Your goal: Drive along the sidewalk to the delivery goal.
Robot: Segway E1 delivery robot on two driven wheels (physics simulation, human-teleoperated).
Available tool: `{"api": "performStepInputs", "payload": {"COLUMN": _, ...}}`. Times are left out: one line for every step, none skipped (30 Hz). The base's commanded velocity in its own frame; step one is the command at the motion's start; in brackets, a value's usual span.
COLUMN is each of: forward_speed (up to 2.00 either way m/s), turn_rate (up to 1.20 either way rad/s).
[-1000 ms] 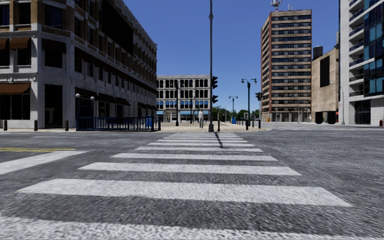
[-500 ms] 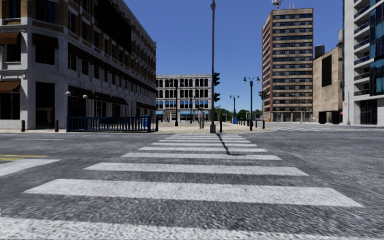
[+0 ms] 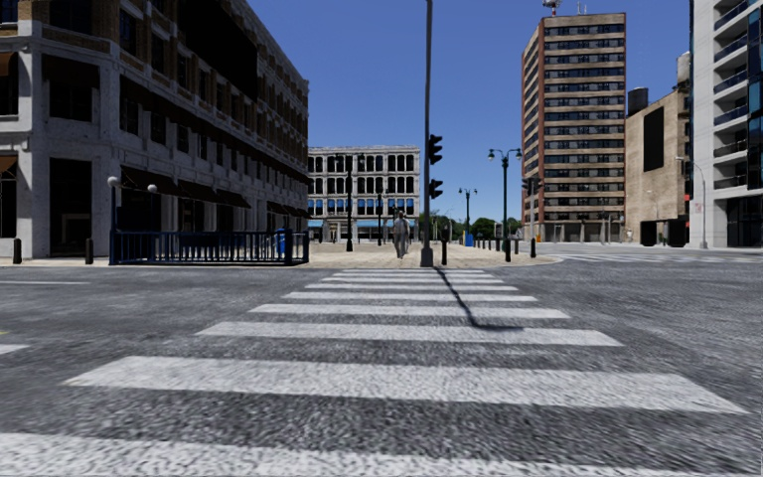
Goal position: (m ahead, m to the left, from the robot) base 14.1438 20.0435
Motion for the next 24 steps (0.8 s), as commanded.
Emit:
{"api": "performStepInputs", "payload": {"forward_speed": 2.0, "turn_rate": 0.0}}
{"api": "performStepInputs", "payload": {"forward_speed": 2.0, "turn_rate": 0.0}}
{"api": "performStepInputs", "payload": {"forward_speed": 2.0, "turn_rate": 0.0}}
{"api": "performStepInputs", "payload": {"forward_speed": 2.0, "turn_rate": 0.0}}
{"api": "performStepInputs", "payload": {"forward_speed": 2.0, "turn_rate": 0.0}}
{"api": "performStepInputs", "payload": {"forward_speed": 2.0, "turn_rate": 0.0}}
{"api": "performStepInputs", "payload": {"forward_speed": 2.0, "turn_rate": 0.0}}
{"api": "performStepInputs", "payload": {"forward_speed": 2.0, "turn_rate": 0.0}}
{"api": "performStepInputs", "payload": {"forward_speed": 2.0, "turn_rate": 0.0}}
{"api": "performStepInputs", "payload": {"forward_speed": 2.0, "turn_rate": 0.0}}
{"api": "performStepInputs", "payload": {"forward_speed": 2.0, "turn_rate": 0.0}}
{"api": "performStepInputs", "payload": {"forward_speed": 2.0, "turn_rate": 0.0}}
{"api": "performStepInputs", "payload": {"forward_speed": 2.0, "turn_rate": 0.0}}
{"api": "performStepInputs", "payload": {"forward_speed": 2.0, "turn_rate": 0.0}}
{"api": "performStepInputs", "payload": {"forward_speed": 2.0, "turn_rate": 0.0}}
{"api": "performStepInputs", "payload": {"forward_speed": 2.0, "turn_rate": 0.0}}
{"api": "performStepInputs", "payload": {"forward_speed": 2.0, "turn_rate": 0.0}}
{"api": "performStepInputs", "payload": {"forward_speed": 2.0, "turn_rate": 0.0}}
{"api": "performStepInputs", "payload": {"forward_speed": 2.0, "turn_rate": 0.0}}
{"api": "performStepInputs", "payload": {"forward_speed": 2.0, "turn_rate": 0.0}}
{"api": "performStepInputs", "payload": {"forward_speed": 2.0, "turn_rate": 0.0}}
{"api": "performStepInputs", "payload": {"forward_speed": 2.0, "turn_rate": 0.0}}
{"api": "performStepInputs", "payload": {"forward_speed": 2.0, "turn_rate": 0.0}}
{"api": "performStepInputs", "payload": {"forward_speed": 2.0, "turn_rate": 0.0}}
